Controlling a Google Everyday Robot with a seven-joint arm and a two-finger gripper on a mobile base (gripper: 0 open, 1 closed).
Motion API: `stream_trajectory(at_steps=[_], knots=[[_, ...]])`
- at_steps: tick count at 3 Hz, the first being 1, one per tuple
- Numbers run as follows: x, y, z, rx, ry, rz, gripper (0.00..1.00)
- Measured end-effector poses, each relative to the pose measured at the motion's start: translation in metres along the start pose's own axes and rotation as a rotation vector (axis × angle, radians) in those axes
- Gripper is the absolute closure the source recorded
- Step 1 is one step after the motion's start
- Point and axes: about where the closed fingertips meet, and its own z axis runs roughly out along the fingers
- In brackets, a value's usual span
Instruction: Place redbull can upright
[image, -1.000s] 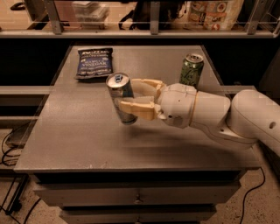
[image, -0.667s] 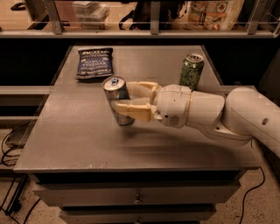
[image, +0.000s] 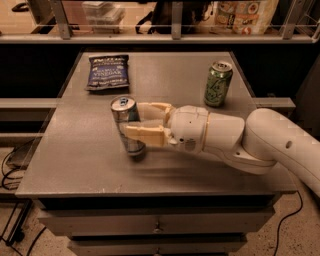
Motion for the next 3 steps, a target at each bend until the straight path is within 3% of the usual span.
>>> stream_trajectory(at_steps=[2,3], knots=[[0.0075,0.0108,0.0012,0.016,0.014,0.024,0.00],[0.0075,0.0108,0.0012,0.016,0.014,0.024,0.00]])
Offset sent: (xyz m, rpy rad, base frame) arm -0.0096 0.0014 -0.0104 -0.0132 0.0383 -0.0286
